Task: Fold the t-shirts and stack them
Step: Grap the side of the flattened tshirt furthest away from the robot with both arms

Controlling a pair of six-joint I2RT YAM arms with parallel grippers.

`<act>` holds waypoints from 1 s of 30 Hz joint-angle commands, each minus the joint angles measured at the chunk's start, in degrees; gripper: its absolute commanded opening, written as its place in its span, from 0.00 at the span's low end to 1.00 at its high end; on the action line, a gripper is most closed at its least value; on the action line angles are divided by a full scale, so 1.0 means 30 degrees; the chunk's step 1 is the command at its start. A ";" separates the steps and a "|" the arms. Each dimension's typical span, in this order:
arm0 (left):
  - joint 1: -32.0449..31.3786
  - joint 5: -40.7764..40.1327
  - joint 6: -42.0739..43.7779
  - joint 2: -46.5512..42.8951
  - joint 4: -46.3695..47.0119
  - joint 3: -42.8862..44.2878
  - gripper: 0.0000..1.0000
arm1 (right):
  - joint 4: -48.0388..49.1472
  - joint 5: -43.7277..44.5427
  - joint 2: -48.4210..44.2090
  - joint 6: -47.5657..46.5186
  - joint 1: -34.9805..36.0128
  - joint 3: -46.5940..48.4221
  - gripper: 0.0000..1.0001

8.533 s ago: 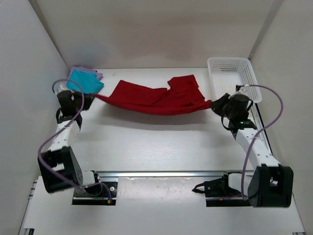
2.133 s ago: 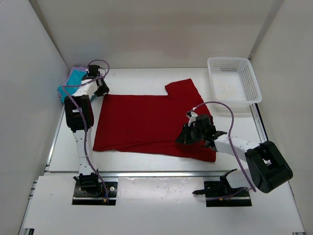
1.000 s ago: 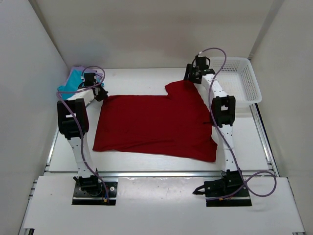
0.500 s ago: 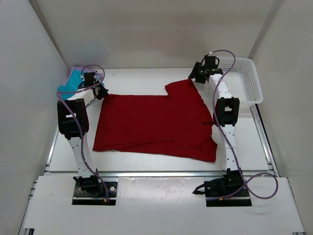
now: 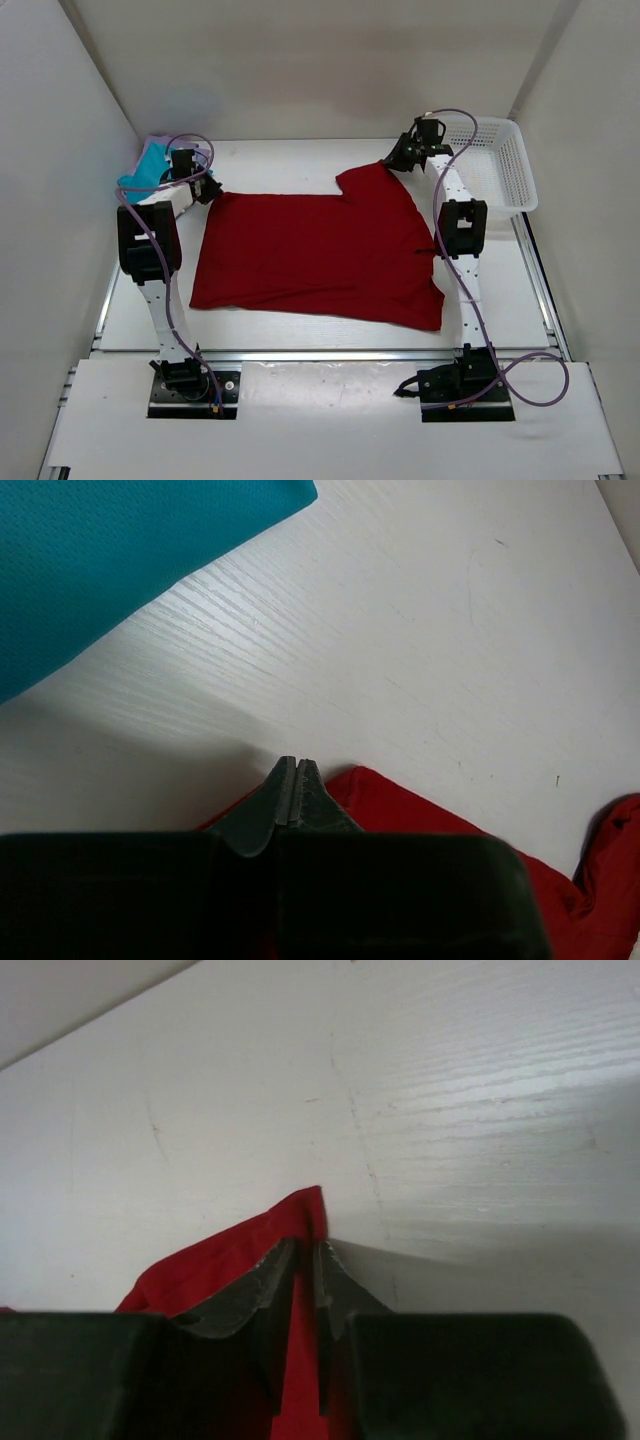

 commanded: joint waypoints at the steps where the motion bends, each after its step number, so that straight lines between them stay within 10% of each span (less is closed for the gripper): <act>1: 0.0108 0.0599 -0.0203 -0.1487 0.0609 -0.0532 0.00 | 0.0488 -0.0423 0.0499 0.0460 -0.0269 0.0806 0.11; 18: 0.0515 0.0802 -0.0407 -0.3156 0.1136 -0.1704 0.00 | -0.6182 -0.0042 -0.1812 -0.3961 -0.0474 0.3916 0.01; 30: 0.1425 0.1010 -0.0407 -0.5088 0.1429 -0.4074 0.00 | -0.8451 -0.0219 -0.8307 -0.7097 -0.0447 -0.4537 0.00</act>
